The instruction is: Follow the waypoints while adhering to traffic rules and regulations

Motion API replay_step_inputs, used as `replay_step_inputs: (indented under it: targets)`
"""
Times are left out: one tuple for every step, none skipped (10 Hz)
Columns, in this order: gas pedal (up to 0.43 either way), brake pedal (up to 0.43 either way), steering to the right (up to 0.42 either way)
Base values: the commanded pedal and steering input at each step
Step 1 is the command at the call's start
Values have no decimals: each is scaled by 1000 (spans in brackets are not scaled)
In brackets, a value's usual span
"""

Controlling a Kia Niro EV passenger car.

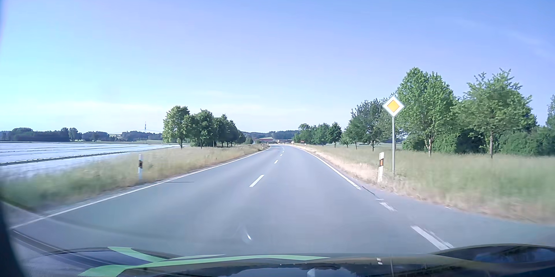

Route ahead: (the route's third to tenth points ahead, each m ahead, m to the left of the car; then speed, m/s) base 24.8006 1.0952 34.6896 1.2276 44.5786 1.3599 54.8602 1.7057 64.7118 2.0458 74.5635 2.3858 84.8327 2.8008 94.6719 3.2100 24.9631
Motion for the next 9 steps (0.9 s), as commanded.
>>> replay_step_inputs:
  targets:
    - [299, 0, -4]
    - [299, 0, -4]
    - [299, 0, -4]
    - [311, 0, -5]
    - [311, 0, -5]
    - [311, 0, -5]
    - [319, 0, -5]
    - [331, 0, -5]
    - [339, 0, -4]
